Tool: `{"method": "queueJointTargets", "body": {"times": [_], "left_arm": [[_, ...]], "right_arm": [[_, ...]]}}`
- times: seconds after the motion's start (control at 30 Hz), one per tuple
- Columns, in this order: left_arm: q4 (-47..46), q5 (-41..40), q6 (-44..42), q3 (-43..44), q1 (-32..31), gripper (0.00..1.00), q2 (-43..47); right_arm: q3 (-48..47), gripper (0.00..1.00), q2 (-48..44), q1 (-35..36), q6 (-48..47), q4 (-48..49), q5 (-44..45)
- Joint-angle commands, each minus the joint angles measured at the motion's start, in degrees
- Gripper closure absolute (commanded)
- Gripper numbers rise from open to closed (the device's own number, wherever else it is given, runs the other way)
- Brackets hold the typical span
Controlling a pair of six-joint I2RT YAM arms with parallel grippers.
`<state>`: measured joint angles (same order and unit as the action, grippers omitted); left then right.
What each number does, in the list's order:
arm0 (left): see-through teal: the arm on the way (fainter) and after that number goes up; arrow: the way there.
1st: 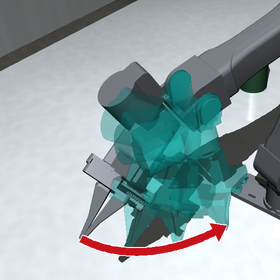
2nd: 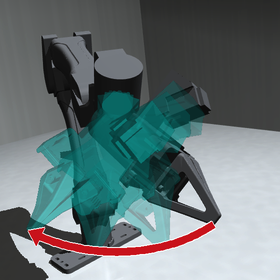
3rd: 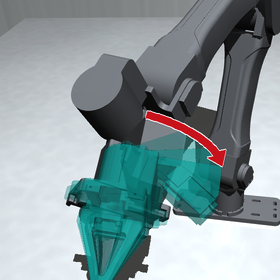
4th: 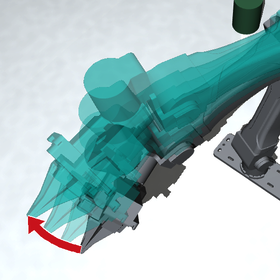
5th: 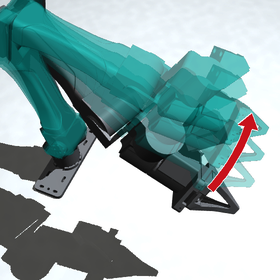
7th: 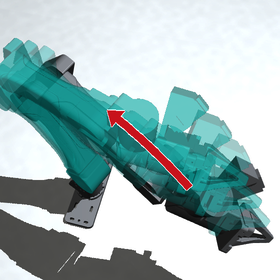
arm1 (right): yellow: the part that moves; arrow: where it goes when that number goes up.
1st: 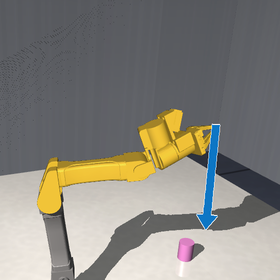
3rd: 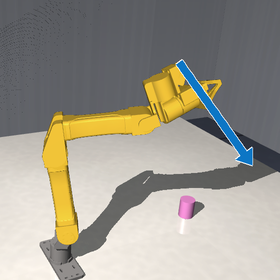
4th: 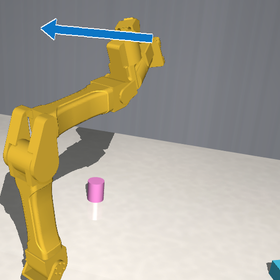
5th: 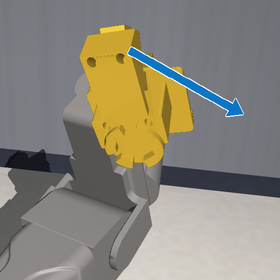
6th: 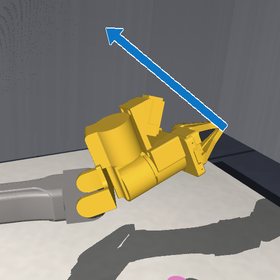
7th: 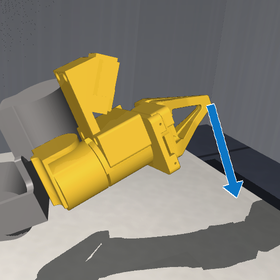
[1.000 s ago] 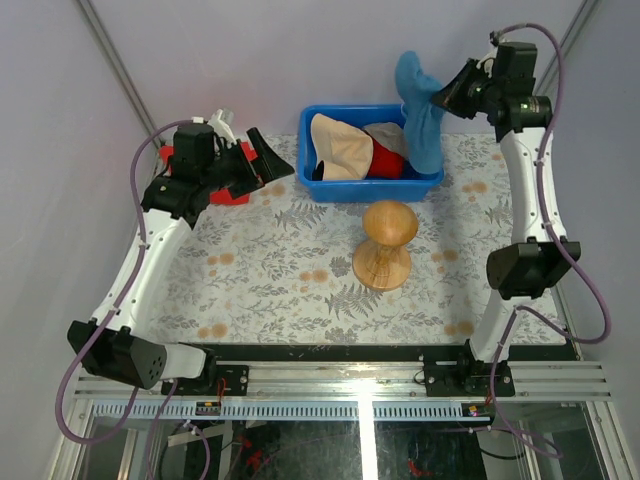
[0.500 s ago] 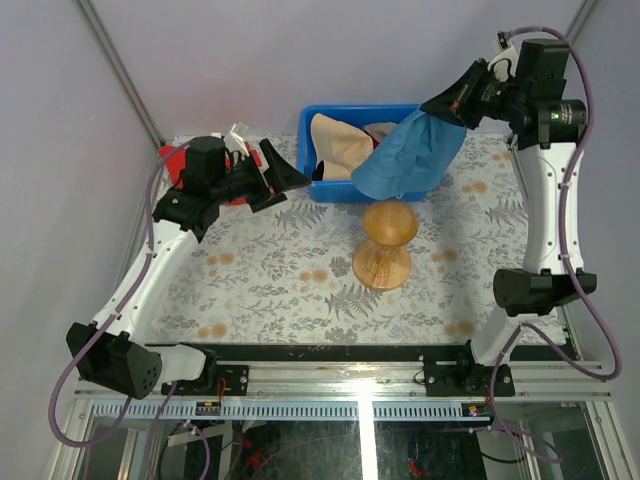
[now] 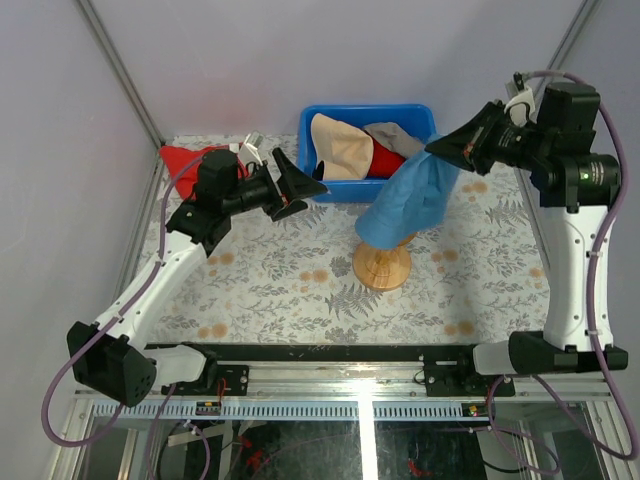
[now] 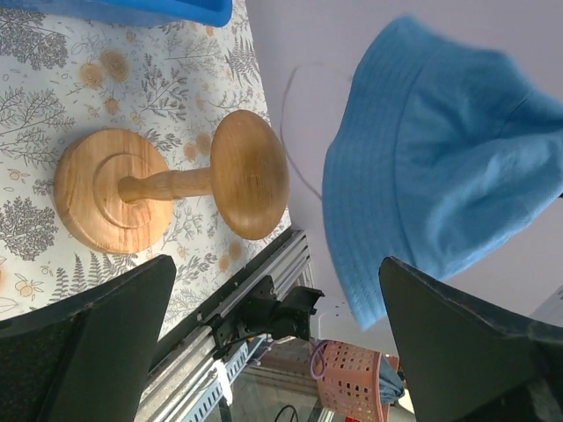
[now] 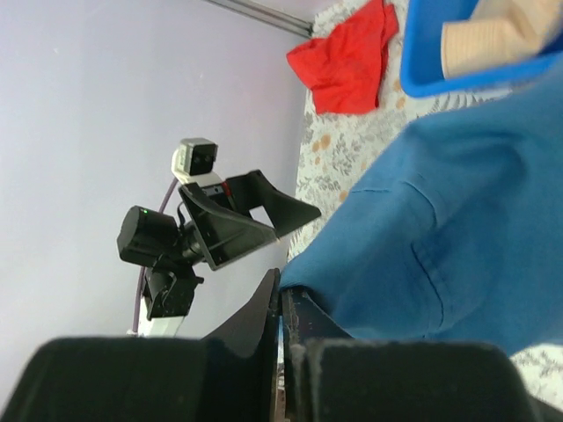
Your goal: Stack the hats
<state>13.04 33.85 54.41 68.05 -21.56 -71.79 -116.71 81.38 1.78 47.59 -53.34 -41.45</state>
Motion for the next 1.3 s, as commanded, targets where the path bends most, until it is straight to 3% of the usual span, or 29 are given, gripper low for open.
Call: {"method": "queueJointTargets", "body": {"times": [0.0,0.27,0.4,0.63,0.93,1.27], "left_arm": [[-4.94,3.50,0.31,-2.53,0.03,0.00,1.33],[-3.90,6.45,-2.80,-6.13,0.11,0.00,3.10],[-2.55,7.67,-4.66,-8.01,0.41,0.00,4.13],[-1.43,10.16,-6.43,-9.43,2.09,0.00,4.41],[-0.86,10.64,-7.48,-7.71,3.64,0.00,1.48],[-2.04,9.51,-7.37,-10.48,4.00,0.00,0.96]], "right_arm": [[8.40,1.00,-6.09,1.22,2.82,1.24,0.40],[32.22,1.00,-17.05,8.53,11.01,14.84,7.66],[30.75,1.00,-17.48,10.93,12.29,16.56,11.92],[19.58,1.00,-12.25,11.03,8.95,8.22,14.29],[35.99,1.00,-12.73,11.85,7.73,9.59,13.42],[40.66,0.99,-10.68,12.81,3.20,8.02,14.11]]}}
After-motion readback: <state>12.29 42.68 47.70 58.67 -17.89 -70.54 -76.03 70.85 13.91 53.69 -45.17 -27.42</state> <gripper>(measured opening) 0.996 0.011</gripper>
